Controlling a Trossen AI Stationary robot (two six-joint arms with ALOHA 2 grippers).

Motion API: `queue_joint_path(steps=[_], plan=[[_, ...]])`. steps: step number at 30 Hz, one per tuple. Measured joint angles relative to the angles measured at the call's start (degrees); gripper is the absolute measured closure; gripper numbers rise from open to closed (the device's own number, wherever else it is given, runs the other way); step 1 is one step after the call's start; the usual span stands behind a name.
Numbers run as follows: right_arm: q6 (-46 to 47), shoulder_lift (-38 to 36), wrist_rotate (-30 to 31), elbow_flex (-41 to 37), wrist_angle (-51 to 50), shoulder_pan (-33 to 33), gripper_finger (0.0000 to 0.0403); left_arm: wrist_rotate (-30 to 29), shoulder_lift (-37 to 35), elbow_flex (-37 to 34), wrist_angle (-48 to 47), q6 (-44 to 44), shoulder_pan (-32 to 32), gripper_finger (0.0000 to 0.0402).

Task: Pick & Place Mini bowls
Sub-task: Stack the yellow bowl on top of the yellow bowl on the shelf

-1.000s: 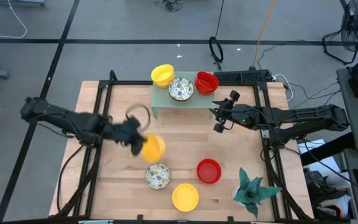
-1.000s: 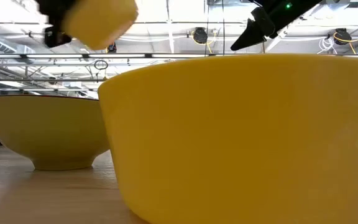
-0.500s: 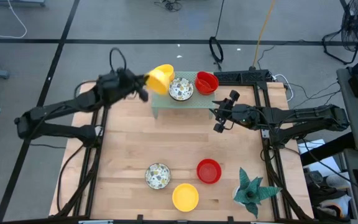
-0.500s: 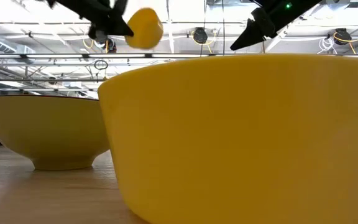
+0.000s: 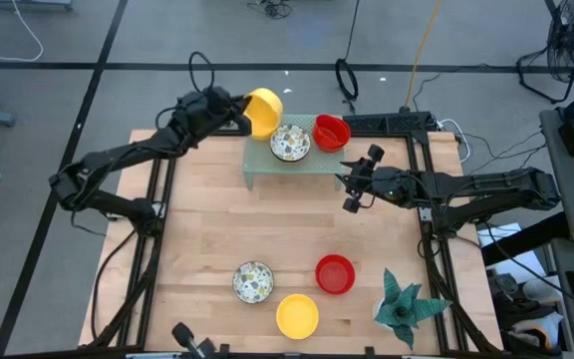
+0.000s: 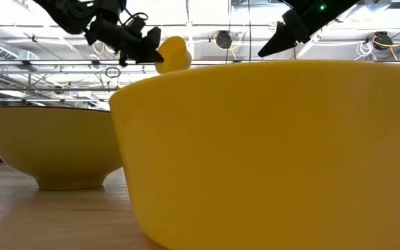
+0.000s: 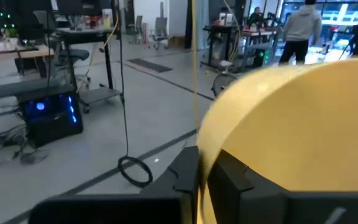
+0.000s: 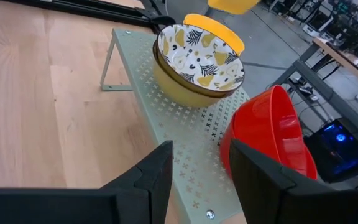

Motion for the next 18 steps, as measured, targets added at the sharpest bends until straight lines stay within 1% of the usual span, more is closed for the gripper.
queue_joint_path(steps=[2, 8, 10, 12, 15, 18], plan=[[-1.3, 0.0, 0.0, 0.0, 0.0, 0.0, 0.0259, -0.1, 0.0, 1.2, -2.4, 0.4, 0.4, 0.0374], [-3.6, 0.0, 0.0, 0.0, 0.1, 0.0, 0.0259, -1.6, 0.0, 4.3, -16.9, 0.6, 1.8, 0.0395], [-3.7, 0.0, 0.0, 0.0, 0.1, 0.0, 0.0259, -3.1, 0.0, 4.3, -18.5, 0.7, 2.0, 0.0393], [-3.7, 0.0, 0.0, 0.0, 0.1, 0.0, 0.0259, -3.8, 0.0, 4.3, -18.8, 0.5, 2.3, 0.0381], [-3.7, 0.0, 0.0, 0.0, 0.1, 0.0, 0.0259, -4.1, 0.1, 4.4, -20.8, -0.3, 2.7, 0.0365], [-3.7, 0.0, 0.0, 0.0, 0.1, 0.0, 0.0259, -4.1, 1.2, 4.4, -22.5, -0.3, 2.6, 0.0362]])
